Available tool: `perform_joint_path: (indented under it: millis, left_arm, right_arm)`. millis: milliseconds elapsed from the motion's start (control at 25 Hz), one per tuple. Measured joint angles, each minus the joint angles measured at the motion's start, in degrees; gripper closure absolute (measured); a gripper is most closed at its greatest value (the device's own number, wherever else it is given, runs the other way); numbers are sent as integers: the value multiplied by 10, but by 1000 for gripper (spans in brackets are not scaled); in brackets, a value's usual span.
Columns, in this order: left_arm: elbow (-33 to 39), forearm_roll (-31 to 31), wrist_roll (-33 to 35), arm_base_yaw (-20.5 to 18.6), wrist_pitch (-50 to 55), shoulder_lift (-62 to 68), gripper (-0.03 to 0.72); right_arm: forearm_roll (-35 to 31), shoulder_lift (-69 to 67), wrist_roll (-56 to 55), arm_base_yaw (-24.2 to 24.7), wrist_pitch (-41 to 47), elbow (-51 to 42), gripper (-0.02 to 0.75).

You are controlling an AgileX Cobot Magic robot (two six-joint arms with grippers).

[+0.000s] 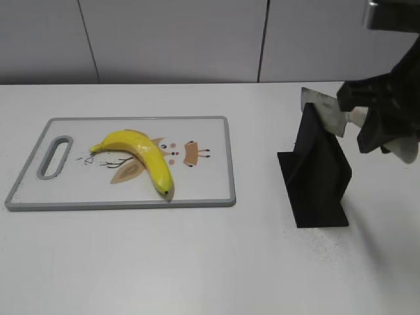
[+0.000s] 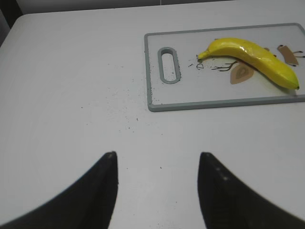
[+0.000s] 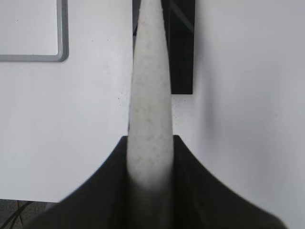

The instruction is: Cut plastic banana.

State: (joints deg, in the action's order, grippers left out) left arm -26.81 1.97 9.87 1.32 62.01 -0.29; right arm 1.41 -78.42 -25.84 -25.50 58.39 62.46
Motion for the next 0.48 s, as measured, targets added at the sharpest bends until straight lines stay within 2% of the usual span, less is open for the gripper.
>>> perform_joint_path:
  millis: [480]
  left_arm:
    - [0,0,0,0,0,0,164]
  right_arm:
    - [55,1,1,0,57,90,572]
